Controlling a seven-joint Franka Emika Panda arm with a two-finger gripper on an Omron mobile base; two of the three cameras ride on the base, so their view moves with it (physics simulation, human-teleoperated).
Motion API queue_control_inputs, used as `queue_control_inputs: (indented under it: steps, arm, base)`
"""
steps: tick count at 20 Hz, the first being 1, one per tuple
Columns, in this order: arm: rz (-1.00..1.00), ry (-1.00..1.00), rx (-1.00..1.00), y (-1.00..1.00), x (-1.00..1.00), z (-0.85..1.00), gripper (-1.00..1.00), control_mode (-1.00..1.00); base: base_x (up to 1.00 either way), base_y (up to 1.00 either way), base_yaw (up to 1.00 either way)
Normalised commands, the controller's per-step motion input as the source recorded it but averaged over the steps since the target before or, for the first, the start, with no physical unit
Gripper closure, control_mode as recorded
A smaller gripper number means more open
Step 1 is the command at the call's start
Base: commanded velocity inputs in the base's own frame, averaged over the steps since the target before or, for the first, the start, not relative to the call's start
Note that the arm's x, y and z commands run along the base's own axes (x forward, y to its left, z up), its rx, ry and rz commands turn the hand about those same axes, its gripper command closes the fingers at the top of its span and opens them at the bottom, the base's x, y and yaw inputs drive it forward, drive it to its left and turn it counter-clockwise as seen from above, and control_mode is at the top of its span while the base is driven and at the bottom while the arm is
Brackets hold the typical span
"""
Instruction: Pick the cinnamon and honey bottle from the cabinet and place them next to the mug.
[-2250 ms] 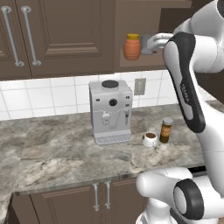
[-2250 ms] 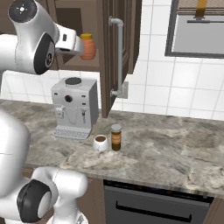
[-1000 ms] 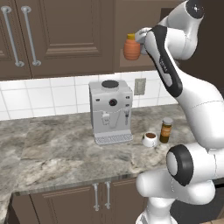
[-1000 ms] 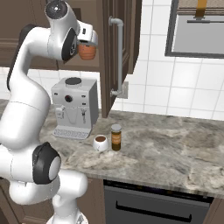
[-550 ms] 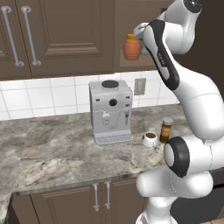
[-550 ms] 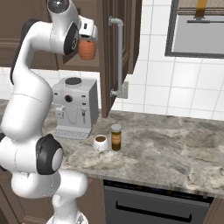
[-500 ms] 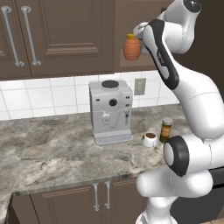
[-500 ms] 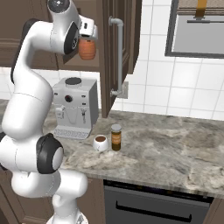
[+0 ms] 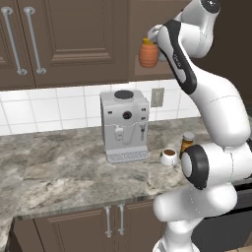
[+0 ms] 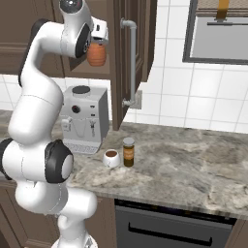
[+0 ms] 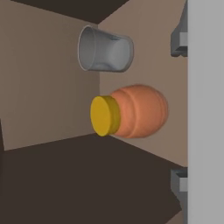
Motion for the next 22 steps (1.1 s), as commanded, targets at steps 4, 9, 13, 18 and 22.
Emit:
queue_control_inputs:
  steps: [4, 9, 13, 18, 22]
  arm:
    - [0.0, 0.02, 0.0, 0.04, 0.23, -0.05, -1.0, -1.0]
    - [0.0, 0.03, 0.0, 0.03, 0.19, 0.0, -1.0, -1.0]
    - [0.0, 0.01, 0.0, 0.01, 0.23, 0.0, -1.0, -1.0]
    - [0.0, 0.0, 0.0, 0.0, 0.23, 0.0, -1.0, -1.0]
    - [0.0, 0.0, 0.0, 0.0, 0.19, -0.06, -1.0, -1.0]
  base:
    - [0.0, 0.0, 0.0]
    - [0.0, 0.0, 0.0]
    - [0.0, 0.0, 0.0]
    - [0.0, 0.0, 0.0]
    - [0.0, 0.0, 0.0]
